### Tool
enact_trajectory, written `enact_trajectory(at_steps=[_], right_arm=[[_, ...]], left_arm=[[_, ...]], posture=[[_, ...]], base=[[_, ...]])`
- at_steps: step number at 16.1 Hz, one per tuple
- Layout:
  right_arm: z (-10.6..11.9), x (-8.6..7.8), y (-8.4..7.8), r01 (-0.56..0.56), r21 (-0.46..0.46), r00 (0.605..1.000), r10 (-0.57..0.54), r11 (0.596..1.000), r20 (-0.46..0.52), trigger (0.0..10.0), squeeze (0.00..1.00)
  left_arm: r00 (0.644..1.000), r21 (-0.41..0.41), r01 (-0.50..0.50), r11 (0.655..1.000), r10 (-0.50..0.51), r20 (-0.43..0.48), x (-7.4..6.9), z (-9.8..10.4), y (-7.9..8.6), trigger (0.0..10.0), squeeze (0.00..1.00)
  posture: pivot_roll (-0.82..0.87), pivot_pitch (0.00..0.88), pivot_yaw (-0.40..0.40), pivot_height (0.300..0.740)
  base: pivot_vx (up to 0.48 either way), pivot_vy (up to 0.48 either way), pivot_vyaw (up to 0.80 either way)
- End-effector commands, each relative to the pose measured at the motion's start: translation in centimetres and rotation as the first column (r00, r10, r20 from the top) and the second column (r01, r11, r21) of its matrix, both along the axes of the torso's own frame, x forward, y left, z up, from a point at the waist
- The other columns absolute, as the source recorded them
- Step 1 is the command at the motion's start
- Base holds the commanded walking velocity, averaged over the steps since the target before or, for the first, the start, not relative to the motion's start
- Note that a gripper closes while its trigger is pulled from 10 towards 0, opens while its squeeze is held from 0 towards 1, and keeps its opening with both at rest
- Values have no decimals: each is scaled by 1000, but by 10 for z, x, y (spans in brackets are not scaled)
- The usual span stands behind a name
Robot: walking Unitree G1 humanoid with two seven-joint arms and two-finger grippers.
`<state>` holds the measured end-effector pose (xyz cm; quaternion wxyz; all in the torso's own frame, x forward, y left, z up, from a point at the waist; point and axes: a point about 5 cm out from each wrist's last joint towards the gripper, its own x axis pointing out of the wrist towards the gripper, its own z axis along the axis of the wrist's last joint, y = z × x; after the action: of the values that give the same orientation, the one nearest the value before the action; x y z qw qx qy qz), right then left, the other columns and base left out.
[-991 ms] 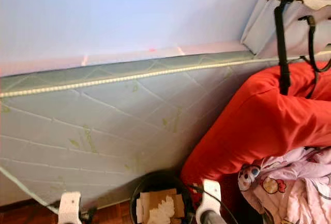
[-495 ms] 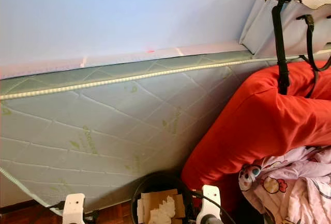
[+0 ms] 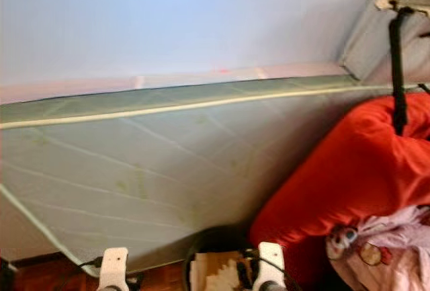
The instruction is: Clean up the room
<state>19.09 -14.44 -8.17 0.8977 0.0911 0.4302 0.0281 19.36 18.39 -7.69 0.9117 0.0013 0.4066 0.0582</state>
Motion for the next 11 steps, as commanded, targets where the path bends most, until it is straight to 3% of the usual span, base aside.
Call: enact_trajectory(at_steps=[1, 4, 11], right_arm=[[-3, -5, -8, 18, -22, 1000, -18, 1000, -23, 10000, 0], [-4, -8, -16, 58, -34, 998, -59, 998, -28, 10000, 0], [0, -3, -31, 154, -46, 988, -154, 987, -4, 10000, 0]], left_arm=[[1000, -6, 2, 1000, -2, -28, -10, -5, 0, 10000, 0], [999, 0, 17, 1000, -17, -42, -12, -6, 1, 10000, 0], [997, 9, 74, 997, -73, -26, 2, 1, 2, 10000, 0]], posture=[[156, 0, -119, 726], [159, 0, -101, 726], [90, 0, -47, 726]], base=[[0, 0, 0], [0, 0, 0], [0, 0, 0]])
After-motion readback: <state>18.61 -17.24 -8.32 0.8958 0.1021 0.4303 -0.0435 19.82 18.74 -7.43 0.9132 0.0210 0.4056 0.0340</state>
